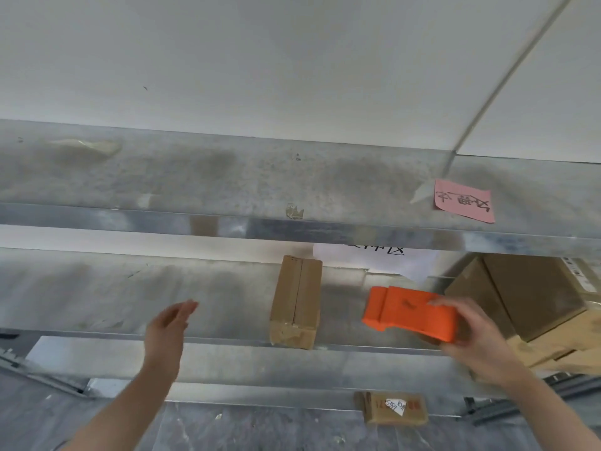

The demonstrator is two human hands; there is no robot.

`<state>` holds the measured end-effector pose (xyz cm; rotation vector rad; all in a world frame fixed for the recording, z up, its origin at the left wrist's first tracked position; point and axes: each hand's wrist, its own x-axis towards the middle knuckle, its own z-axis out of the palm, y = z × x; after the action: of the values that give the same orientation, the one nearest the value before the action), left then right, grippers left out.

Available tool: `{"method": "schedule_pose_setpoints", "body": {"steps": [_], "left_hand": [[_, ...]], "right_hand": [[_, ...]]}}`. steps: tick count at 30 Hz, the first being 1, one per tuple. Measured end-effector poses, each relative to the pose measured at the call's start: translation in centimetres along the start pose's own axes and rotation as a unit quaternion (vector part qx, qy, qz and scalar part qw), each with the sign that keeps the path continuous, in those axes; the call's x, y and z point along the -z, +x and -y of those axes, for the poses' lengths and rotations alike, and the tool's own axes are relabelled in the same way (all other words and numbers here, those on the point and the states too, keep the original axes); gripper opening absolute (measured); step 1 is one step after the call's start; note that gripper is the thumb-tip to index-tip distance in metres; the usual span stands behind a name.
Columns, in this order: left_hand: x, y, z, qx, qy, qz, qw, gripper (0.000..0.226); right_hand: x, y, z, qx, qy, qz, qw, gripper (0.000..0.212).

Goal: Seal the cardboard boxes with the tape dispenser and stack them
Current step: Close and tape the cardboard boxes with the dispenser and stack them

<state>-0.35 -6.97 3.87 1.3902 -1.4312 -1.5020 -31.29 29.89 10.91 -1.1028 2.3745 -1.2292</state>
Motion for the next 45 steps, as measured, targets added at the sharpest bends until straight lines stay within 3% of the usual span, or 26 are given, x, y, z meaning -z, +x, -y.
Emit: {"method": "schedule_pose_setpoints", "body": {"steps": [3, 6, 12, 14, 18, 21, 25, 30, 34, 39, 45], "left_hand": [[-2.4, -1.5, -1.0, -0.047, 0.014, 0.124, 0.991, 0.013], [-6.4, -5.0, -1.6, -0.065, 0.01, 0.239, 0.969, 0.029], [-11.2, -9.4, -1.5, 0.162, -0.032, 0.405, 0.899, 0.056], [-12.0, -9.7, -1.8, 0.201, -0.055, 0.412, 0.887, 0.058], [-12.4, -9.2, -3.1, 0.217, -0.126, 0.386, 0.888, 0.035], [-12.6, -9.0, -2.9, 0.245, -0.117, 0.37, 0.889, 0.025], [-12.5, -9.4, -2.5, 0.283, -0.071, 0.381, 0.877, 0.033], [-12.0, -9.4, -2.5, 0.26, -0.093, 0.392, 0.878, 0.038], [-12.1, -9.4, -2.9, 0.292, -0.132, 0.413, 0.853, 0.033], [-12.5, -10.4, -3.4, 0.306, -0.082, 0.46, 0.83, 0.039], [-12.9, -10.1, -3.1, 0.312, -0.07, 0.45, 0.834, 0.022]], "right_hand": [[0.6, 0.4, -0.4, 0.006, -0.004, 0.041, 0.999, 0.084], [-1.5, 0.7, 0.7, 0.006, 0.084, 0.076, 0.994, 0.085], [-5.1, 1.9, 4.7, 0.015, 0.233, 0.083, 0.969, 0.063], [-6.0, 2.3, 5.7, 0.012, 0.251, 0.091, 0.964, 0.062], [-7.2, 2.6, 6.4, 0.009, 0.238, 0.102, 0.966, 0.065], [-7.8, 2.6, 6.5, 0.001, 0.234, 0.109, 0.966, 0.067], [-8.4, 2.6, 6.9, 0.002, 0.235, 0.114, 0.965, 0.066], [-8.6, 2.5, 7.2, 0.0, 0.238, 0.115, 0.965, 0.065], [-8.9, 2.4, 7.1, -0.002, 0.238, 0.111, 0.965, 0.066], [-9.3, 2.1, 6.9, -0.002, 0.222, 0.12, 0.968, 0.067], [-9.5, 1.9, 6.7, -0.01, 0.236, 0.125, 0.964, 0.067]]}}
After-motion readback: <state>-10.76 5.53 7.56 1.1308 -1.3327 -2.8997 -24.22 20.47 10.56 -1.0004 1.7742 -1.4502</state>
